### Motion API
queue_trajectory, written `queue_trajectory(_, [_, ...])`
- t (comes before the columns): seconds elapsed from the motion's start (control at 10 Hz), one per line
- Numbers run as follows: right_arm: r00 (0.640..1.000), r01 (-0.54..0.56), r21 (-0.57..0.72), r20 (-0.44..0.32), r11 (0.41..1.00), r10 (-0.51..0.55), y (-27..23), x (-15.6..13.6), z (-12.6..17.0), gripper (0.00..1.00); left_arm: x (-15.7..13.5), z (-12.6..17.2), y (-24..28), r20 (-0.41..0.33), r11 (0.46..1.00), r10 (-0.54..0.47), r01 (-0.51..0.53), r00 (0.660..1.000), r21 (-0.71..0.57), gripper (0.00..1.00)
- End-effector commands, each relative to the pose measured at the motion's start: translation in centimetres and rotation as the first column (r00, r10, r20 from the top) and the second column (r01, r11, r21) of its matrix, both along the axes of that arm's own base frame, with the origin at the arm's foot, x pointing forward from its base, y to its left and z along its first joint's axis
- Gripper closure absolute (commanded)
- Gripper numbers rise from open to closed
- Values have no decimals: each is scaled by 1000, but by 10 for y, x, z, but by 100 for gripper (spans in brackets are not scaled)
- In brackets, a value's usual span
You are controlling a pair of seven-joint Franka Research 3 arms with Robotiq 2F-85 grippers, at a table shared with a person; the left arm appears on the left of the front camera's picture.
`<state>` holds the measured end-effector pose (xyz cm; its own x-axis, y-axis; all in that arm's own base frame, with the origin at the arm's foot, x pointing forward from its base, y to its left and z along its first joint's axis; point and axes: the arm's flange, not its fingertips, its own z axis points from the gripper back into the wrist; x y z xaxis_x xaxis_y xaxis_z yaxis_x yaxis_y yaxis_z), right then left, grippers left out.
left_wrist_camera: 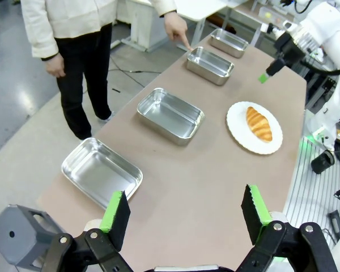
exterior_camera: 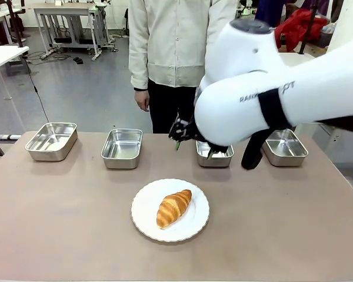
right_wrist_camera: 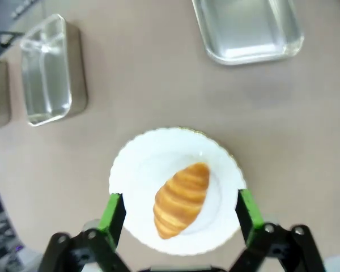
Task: Place the bread in the container.
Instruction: Place the Butter Roll into the Airtight Container indicated by the human.
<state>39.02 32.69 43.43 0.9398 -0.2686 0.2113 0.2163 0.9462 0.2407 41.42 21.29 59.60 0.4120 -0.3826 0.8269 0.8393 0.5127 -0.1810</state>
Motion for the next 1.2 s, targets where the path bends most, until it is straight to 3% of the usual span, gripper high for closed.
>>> queue_trajectory(0.0, [984, 172, 49, -58, 984, -169, 25, -4, -23, 0, -2, 1, 0, 10, 1000, -10, 10, 1000, -3, 0])
queue_trajectory(0.5, [909, 382, 82, -213, 921, -358, 40, -24, -71, 0, -2, 1, 0, 10, 1000, -10, 10, 1000, -3, 0])
queue_trajectory(0.8, [887, 389, 36, -286, 921, -363, 44, -29, -96, 0, -2, 1, 0, 10, 1000, -10, 10, 1000, -3, 0])
queue_trajectory(1.1, [872, 396, -4, -313, 918, -377, 47, -30, -115, 0, -2, 1, 0, 10, 1000, -10, 10, 1000, -3, 0])
